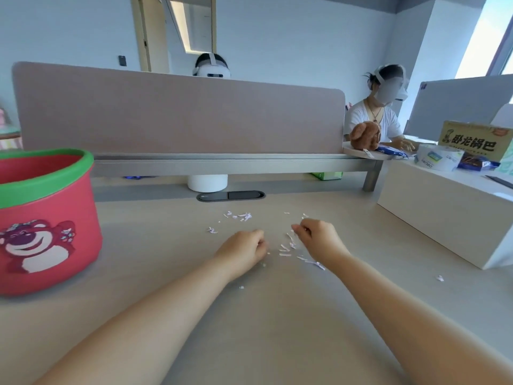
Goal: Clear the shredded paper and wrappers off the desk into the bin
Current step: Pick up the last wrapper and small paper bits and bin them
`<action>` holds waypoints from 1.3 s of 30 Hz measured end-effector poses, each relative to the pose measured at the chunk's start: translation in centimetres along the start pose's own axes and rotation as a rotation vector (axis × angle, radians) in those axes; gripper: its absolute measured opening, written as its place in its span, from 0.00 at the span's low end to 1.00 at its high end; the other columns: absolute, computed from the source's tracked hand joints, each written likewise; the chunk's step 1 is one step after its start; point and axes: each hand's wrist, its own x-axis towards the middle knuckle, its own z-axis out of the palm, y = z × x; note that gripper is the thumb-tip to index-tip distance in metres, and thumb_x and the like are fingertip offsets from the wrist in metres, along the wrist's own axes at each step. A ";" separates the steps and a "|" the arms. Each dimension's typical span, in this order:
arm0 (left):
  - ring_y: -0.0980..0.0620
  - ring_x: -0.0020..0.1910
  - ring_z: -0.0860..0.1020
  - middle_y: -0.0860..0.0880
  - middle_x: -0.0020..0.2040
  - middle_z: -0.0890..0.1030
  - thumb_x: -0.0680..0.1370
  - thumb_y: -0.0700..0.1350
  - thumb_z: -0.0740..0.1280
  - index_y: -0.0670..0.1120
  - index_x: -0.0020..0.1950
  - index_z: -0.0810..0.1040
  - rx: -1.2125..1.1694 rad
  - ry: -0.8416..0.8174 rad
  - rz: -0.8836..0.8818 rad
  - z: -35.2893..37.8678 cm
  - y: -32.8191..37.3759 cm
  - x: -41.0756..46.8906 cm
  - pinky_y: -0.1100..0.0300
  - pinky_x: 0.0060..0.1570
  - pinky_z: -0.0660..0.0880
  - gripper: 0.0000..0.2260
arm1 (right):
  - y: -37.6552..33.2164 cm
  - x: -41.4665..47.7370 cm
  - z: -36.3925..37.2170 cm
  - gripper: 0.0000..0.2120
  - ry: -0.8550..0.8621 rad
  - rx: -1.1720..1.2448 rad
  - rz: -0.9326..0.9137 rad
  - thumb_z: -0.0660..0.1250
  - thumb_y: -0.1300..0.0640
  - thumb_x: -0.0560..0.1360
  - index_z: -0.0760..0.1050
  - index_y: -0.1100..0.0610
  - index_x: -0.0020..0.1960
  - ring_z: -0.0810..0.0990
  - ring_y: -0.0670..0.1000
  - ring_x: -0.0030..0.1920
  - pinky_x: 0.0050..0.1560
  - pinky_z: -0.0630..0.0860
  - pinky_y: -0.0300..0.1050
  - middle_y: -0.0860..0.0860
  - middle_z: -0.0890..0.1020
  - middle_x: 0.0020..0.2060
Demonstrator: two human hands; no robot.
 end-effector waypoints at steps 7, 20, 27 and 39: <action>0.45 0.34 0.66 0.49 0.30 0.69 0.79 0.45 0.58 0.44 0.41 0.69 -0.065 0.414 -0.039 -13.1 -0.9 -4.6 0.56 0.31 0.58 0.09 | -13.9 2.7 1.0 0.19 0.058 0.302 -0.252 0.58 0.53 0.78 0.67 0.59 0.30 0.69 0.48 0.28 0.32 0.66 0.39 0.51 0.71 0.24; 0.45 0.47 0.76 0.43 0.50 0.80 0.79 0.55 0.56 0.46 0.46 0.76 0.379 0.215 -0.441 -29.1 -13.1 -9.1 0.57 0.44 0.69 0.15 | -32.6 7.1 6.1 0.19 0.076 0.540 -0.573 0.58 0.54 0.78 0.70 0.57 0.29 0.72 0.40 0.27 0.30 0.65 0.22 0.45 0.73 0.25; 0.48 0.55 0.74 0.44 0.57 0.76 0.77 0.54 0.60 0.53 0.54 0.79 0.417 0.109 -0.413 -30.3 -14.3 -10.8 0.55 0.58 0.71 0.12 | -34.6 7.6 7.8 0.20 0.052 0.574 -0.603 0.59 0.53 0.78 0.68 0.53 0.27 0.71 0.42 0.28 0.30 0.66 0.22 0.45 0.73 0.25; 0.52 0.45 0.76 0.50 0.46 0.80 0.79 0.44 0.58 0.45 0.49 0.81 0.289 0.310 -0.339 -31.1 -14.9 -13.7 0.60 0.47 0.72 0.12 | -39.6 6.8 10.1 0.22 0.008 0.600 -0.636 0.58 0.54 0.78 0.65 0.54 0.26 0.72 0.44 0.29 0.31 0.66 0.25 0.46 0.74 0.26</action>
